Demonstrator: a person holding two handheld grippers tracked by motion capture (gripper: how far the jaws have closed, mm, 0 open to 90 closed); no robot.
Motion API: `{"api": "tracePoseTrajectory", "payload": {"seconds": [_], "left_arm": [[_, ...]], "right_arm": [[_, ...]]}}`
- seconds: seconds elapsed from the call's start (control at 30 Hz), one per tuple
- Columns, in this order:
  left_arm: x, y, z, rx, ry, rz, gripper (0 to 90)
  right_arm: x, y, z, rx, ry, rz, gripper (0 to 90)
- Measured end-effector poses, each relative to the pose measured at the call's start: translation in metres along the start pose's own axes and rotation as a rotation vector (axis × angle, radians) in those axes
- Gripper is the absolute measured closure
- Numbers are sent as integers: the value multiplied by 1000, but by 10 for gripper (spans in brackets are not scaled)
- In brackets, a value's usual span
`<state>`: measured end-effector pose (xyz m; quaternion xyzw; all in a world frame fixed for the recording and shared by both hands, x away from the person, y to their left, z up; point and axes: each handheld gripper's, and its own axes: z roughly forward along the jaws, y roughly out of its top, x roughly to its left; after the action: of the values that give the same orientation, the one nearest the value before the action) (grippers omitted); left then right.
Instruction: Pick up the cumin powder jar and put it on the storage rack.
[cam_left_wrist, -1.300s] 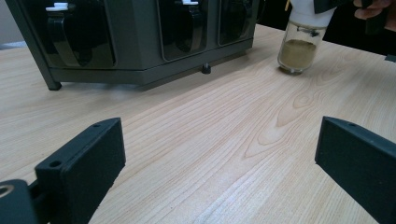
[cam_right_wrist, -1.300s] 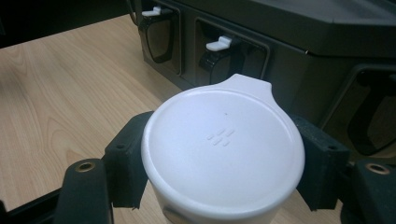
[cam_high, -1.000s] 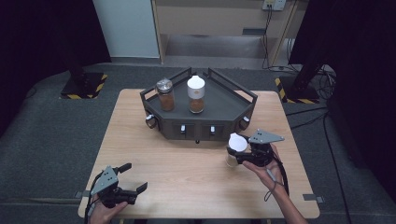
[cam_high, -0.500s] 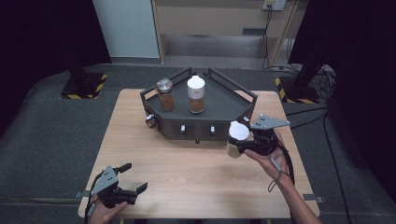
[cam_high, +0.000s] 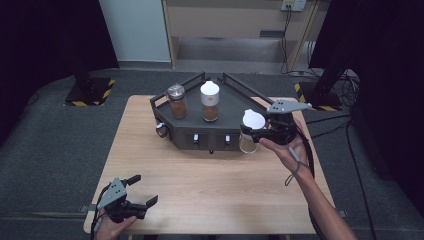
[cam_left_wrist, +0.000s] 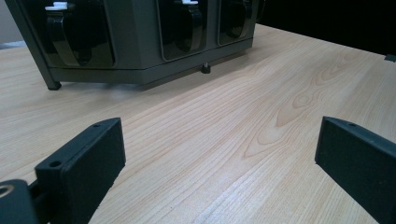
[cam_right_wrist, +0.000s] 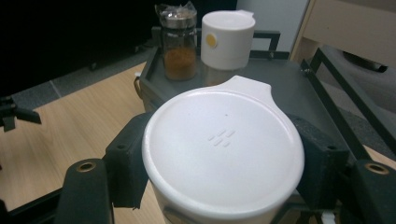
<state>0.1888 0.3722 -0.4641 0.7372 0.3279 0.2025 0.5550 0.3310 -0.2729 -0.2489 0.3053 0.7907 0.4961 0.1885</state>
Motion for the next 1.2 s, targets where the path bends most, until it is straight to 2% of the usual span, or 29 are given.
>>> {"api": "tracePoseTrajectory", "payload": {"seconds": [0.23,0.47,0.63,0.97,1.2], "left_arm": [[0,0,0,1,-1,-1,5],[1,0,1,5,-4,-1,6],[0,0,0,0,-2,-4,6],[1,0,0,0,-4,-4,6],[2,-1,-1,-5,-4,-8,6]], "right_arm": [[-5,24,11,6,-21,5,310],[-10,43,24,8,-41,-2,310],[-16,54,34,7,-54,12,310],[-34,65,56,18,-91,44,310],[-44,61,73,26,-124,61,310]]}}
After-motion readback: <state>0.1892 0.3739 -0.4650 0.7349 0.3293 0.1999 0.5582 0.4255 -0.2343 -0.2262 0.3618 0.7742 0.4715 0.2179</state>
